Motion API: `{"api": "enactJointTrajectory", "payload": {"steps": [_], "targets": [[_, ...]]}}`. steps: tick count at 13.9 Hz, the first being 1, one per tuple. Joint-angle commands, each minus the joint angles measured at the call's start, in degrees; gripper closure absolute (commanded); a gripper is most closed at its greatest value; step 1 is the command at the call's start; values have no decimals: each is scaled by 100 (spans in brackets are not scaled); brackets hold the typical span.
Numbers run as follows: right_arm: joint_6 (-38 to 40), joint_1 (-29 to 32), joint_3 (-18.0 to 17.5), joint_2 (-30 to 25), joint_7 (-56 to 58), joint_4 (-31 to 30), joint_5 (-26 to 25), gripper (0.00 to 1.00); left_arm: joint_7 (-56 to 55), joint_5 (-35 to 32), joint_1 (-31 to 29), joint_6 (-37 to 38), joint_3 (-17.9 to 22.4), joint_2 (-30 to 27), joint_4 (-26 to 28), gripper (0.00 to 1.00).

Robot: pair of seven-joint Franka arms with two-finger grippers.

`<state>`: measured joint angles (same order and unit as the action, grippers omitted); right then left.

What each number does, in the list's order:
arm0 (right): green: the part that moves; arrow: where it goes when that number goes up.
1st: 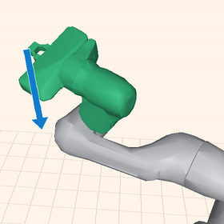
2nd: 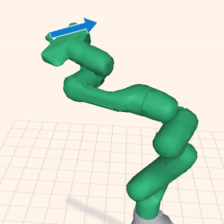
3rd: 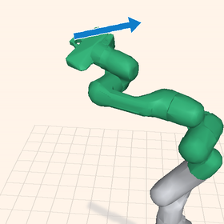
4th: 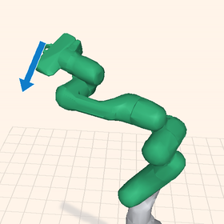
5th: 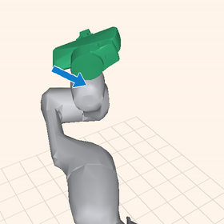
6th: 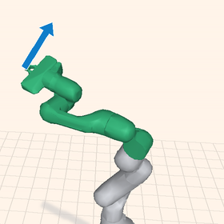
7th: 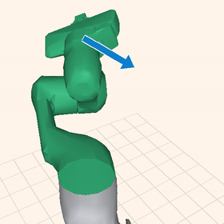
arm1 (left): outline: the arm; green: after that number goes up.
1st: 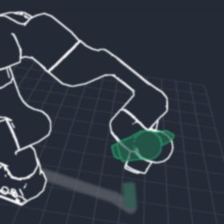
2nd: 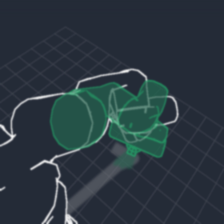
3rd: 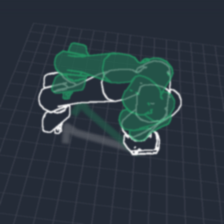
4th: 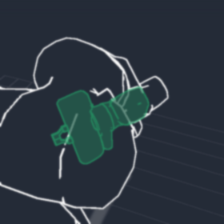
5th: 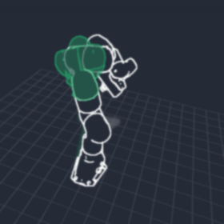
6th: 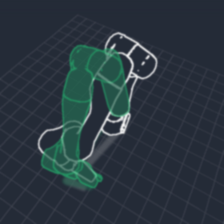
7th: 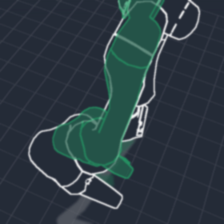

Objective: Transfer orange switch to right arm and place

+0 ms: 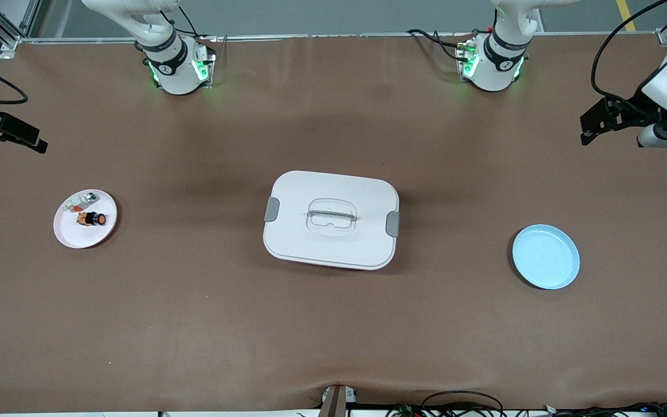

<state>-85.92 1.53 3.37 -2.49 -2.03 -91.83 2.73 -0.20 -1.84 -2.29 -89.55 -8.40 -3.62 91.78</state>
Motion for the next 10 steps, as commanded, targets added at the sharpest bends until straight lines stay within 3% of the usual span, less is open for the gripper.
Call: {"api": "enactJointTrajectory", "payload": {"steps": [1, 5, 10], "targets": [[-170, -82, 32, -340, -87, -388, 79, 0, 178, 279, -35, -36, 31, -69, -29, 0], [-249, -372, 278, -348, -87, -344, 17, 0, 90, 430, -52, -19, 49, -42, -64, 0], [-267, -346, 287, -357, -78, -335, 0, 0, 108, 430, -192, 8, 49, -34, -82, 0]]}}
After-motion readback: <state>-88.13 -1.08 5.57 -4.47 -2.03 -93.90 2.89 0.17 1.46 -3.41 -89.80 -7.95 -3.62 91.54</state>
